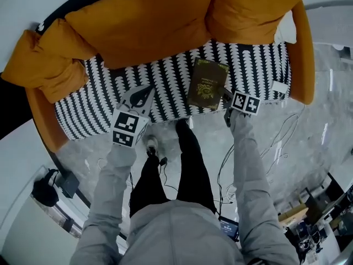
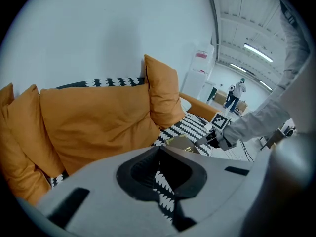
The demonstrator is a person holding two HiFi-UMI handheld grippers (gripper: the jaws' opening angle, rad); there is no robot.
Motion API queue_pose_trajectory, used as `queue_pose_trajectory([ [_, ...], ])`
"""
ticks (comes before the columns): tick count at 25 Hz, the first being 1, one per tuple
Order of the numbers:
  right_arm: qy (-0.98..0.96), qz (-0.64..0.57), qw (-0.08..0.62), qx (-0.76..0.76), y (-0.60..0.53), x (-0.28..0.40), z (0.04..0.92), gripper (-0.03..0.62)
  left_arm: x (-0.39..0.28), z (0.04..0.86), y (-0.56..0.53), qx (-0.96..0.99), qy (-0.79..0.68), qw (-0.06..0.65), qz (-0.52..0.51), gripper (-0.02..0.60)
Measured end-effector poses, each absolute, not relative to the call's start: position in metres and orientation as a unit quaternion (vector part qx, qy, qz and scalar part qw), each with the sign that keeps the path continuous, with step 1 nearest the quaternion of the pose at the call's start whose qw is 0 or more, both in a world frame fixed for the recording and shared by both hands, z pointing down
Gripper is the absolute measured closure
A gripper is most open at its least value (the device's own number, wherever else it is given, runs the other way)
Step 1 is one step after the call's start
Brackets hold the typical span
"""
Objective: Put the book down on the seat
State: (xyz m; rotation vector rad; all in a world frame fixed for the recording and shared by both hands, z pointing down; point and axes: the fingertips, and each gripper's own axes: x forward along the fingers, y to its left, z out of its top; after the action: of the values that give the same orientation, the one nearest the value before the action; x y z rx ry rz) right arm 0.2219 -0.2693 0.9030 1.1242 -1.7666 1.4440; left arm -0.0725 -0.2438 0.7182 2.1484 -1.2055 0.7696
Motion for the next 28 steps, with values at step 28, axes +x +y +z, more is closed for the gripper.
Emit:
queue_pose_trajectory([
  [28, -0.772, 0.323, 0.17, 0.521, -0.193, 0.208, 0.603, 0.527, -0.065, 0.52, -0.191, 0.858, -0.441, 0.146, 0.22, 0.557],
])
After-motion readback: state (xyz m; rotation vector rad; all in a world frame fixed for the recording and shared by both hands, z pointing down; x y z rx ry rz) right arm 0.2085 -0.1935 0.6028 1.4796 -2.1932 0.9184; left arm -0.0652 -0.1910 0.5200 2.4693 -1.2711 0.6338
